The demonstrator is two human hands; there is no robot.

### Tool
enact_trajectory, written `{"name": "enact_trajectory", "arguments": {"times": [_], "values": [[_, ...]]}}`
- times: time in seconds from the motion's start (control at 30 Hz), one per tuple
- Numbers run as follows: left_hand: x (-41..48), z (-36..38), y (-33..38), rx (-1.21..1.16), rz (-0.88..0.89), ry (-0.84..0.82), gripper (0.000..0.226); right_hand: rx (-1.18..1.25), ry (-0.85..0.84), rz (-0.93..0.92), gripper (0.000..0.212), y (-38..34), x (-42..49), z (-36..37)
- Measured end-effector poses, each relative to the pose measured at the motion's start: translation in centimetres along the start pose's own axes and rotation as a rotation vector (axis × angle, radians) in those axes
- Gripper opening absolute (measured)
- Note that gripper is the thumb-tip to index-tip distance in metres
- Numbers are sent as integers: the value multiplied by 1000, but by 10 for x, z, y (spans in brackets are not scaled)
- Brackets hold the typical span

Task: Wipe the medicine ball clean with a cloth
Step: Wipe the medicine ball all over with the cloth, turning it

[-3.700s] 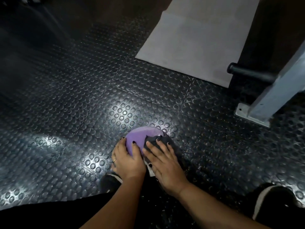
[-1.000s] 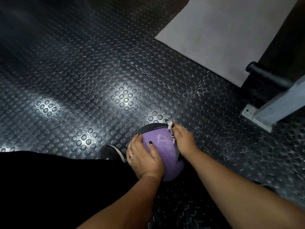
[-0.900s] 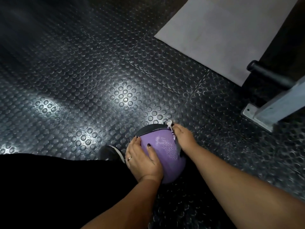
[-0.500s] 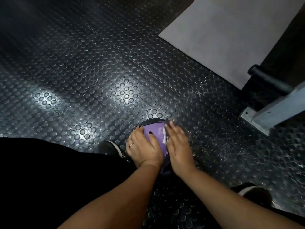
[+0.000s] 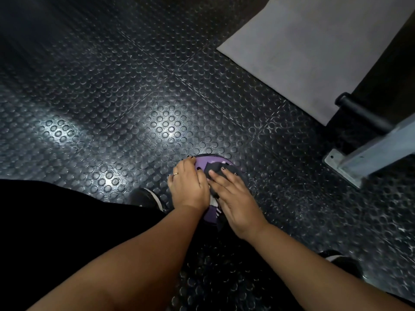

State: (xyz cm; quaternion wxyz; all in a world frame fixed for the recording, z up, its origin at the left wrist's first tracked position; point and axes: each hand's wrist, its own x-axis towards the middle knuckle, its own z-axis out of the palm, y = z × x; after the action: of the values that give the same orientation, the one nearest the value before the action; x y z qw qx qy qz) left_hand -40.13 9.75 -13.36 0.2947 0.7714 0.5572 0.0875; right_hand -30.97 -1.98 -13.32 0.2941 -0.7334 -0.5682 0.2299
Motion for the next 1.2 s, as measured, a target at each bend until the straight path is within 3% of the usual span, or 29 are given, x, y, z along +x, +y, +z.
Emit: {"name": "enact_trajectory", "arguments": {"times": [0.2,0.37,0.47,0.53,0.6,0.67,0.83,1.0,1.1,1.2], "values": [[12,-8,-1,-51,-37,37,53,14,29,-4,45,-4,29,5],[1,0,-3,-32,-23,55,62,30,111,162,51,-9,51,8],[-18,10,2,-7,2,114,62,72,-43,361,54,12,88,-4],[-27,15,5,-14,21,154,58,125,-176,516,40,29,108,-11],[-28,17,10,-40,16,168,56,156,-179,576,32,39,111,-12],[-26,18,11,-74,-4,172,56,131,-115,548,32,35,98,-10],[-20,19,7,-96,4,158,56,155,112,268,41,8,42,-10],[-25,20,8,-76,34,141,54,44,59,97,40,10,5,-14],[-26,22,4,-49,79,136,59,-17,39,121,45,17,23,-16],[-28,22,1,-35,92,139,57,21,18,305,50,23,53,-24]]}}
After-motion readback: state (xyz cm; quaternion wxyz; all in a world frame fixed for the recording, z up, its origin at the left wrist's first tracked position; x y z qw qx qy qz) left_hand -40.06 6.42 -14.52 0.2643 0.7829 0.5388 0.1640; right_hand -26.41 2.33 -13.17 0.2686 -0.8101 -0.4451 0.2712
